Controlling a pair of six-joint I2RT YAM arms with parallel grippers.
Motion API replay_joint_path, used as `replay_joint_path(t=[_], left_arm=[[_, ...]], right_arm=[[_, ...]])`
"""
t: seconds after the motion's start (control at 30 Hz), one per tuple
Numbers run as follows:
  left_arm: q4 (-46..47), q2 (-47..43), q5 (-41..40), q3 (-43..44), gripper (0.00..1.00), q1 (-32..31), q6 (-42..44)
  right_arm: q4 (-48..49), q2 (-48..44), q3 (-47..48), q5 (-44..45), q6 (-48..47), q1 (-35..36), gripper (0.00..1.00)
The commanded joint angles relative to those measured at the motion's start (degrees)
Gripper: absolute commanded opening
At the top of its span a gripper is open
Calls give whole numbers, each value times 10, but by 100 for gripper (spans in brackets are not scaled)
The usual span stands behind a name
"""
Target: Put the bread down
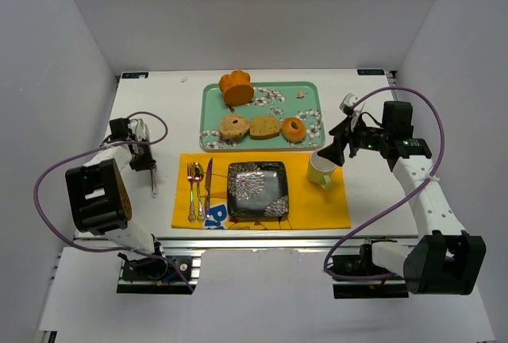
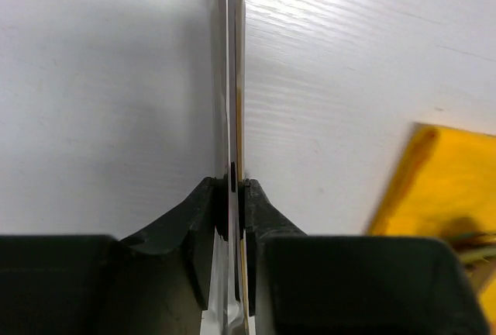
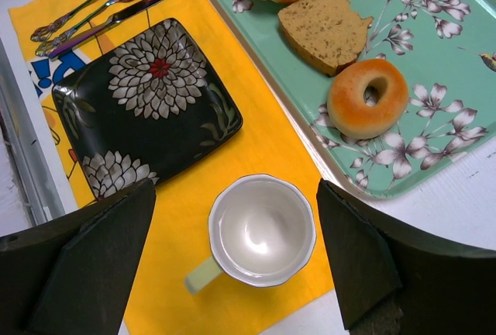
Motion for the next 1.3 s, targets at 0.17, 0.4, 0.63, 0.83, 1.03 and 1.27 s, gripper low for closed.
replay_joint_path(t=[0.17, 0.4, 0.63, 0.83, 1.03, 1.27], left_arm=[[38, -154, 186, 15, 20, -17, -107], [123, -197, 348, 4, 36, -66, -268], [157, -230, 345, 16, 54, -135, -339], [123, -203, 318, 60, 54, -197, -332], [32, -163, 251, 123, 53, -260, -322], [-90, -125, 211, 172, 51, -293, -297]], right_arm=[[5, -20, 7, -11, 6, -2, 89], [12, -25, 5, -20, 15, -1, 89], [10, -39, -3, -20, 15, -2, 89], [8, -49, -6, -18, 18, -2, 89], [5, -58, -13, -12, 16, -2, 89], [5, -70, -22, -7, 15, -3, 90]])
